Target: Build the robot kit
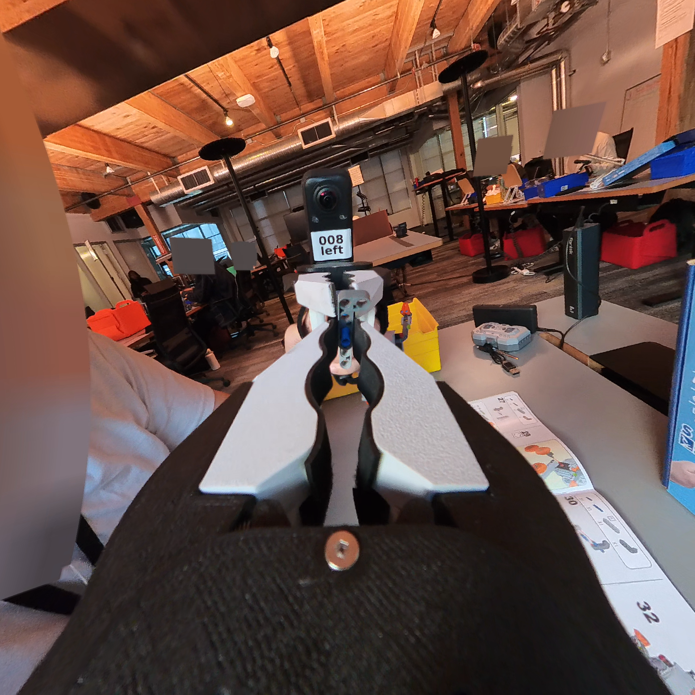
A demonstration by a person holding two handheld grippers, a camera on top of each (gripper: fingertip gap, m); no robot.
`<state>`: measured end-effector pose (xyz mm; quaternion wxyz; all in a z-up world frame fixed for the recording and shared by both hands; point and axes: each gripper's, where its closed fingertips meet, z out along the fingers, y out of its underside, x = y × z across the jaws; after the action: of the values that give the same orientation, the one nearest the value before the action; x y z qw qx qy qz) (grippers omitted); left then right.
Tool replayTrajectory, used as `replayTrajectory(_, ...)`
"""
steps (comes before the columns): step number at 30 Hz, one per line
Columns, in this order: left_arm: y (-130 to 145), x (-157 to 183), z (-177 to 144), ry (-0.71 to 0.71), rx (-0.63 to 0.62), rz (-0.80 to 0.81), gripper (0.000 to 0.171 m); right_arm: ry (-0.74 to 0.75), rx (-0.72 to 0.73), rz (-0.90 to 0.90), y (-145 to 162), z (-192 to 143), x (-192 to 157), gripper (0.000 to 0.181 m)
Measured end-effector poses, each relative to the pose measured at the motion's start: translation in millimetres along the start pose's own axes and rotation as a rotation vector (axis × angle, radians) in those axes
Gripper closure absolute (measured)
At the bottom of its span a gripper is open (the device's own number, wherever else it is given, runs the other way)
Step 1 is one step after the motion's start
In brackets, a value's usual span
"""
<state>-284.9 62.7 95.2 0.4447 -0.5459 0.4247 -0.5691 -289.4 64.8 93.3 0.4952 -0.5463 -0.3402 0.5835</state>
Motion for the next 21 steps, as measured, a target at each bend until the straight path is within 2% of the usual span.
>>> replayTrajectory(8,-1,2,-2,0.005,0.001,0.005,0.167,-0.004,-0.023,-0.01,4,4,-3,0.175)
replayTrajectory(12,-8,-2,-4,-0.01,0.038,0.033,0.167,-0.013,0.033,0.04,-1,8,1,0.175)
replayTrajectory(13,-10,-6,-5,-0.045,0.042,0.049,0.157,0.002,0.056,0.064,-2,10,6,0.175)
replayTrajectory(14,-11,-11,-6,-0.102,0.035,0.08,0.133,0.023,0.085,0.087,-2,12,12,0.175)
replayTrajectory(15,-8,-17,-6,-0.176,0.002,0.141,0.129,0.037,0.11,0.119,-2,13,17,0.175)
replayTrajectory(19,-3,-33,-12,-0.483,-0.123,0.428,0.137,0.037,0.247,0.259,-6,14,30,0.175)
replayTrajectory(21,-1,-38,-14,-0.588,-0.182,0.528,0.14,0.06,0.286,0.29,-9,9,36,0.175)
